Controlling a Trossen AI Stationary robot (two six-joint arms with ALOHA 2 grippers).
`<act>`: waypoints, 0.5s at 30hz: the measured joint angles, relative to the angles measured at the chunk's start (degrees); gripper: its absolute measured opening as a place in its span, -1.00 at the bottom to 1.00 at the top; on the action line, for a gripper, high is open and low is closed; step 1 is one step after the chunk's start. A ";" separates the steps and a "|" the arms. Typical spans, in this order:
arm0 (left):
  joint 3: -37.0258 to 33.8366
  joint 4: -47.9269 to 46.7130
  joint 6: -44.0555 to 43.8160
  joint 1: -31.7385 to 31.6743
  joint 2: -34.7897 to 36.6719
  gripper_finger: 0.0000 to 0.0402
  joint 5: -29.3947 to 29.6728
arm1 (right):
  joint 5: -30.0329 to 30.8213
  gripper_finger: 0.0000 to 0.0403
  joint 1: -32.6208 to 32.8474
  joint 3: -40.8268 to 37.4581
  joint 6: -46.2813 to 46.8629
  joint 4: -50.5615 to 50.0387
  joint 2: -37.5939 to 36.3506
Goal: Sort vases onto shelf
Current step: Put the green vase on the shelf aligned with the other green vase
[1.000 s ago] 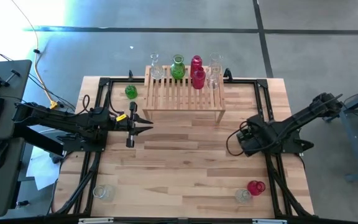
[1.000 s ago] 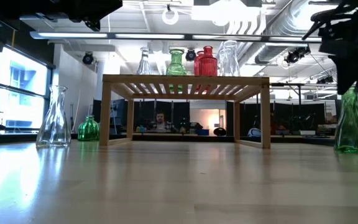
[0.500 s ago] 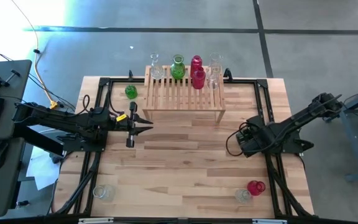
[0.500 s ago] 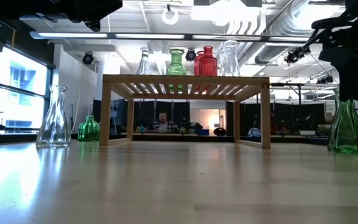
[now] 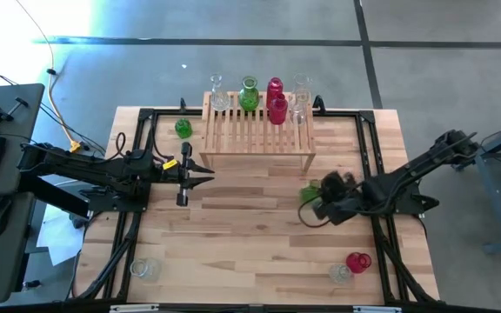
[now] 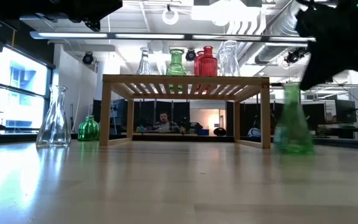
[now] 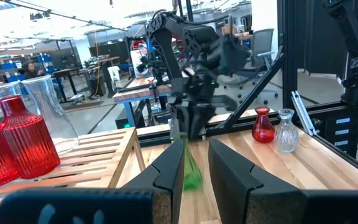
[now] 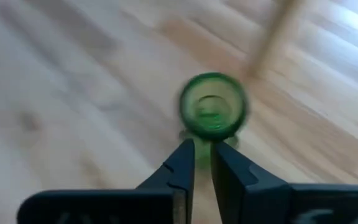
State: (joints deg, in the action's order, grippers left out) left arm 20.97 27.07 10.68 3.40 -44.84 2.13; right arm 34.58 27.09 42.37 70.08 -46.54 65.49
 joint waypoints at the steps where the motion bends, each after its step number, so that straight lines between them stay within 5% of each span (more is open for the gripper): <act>1: 0.00 0.01 0.00 0.00 0.00 -0.69 0.00 | 0.21 -0.83 -0.10 0.01 -3.15 3.90 0.57; 6: 0.00 0.02 -0.02 0.02 0.00 -0.69 0.00 | 0.44 -0.83 -0.19 2.90 -15.68 16.60 6.47; 15: 0.00 -0.03 -0.13 0.00 0.00 -0.69 0.00 | 1.17 -0.83 -1.75 14.35 -24.06 17.68 21.62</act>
State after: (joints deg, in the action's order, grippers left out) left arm 20.97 27.04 10.55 3.40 -44.84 2.13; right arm 35.76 25.34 56.72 46.01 -28.86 87.11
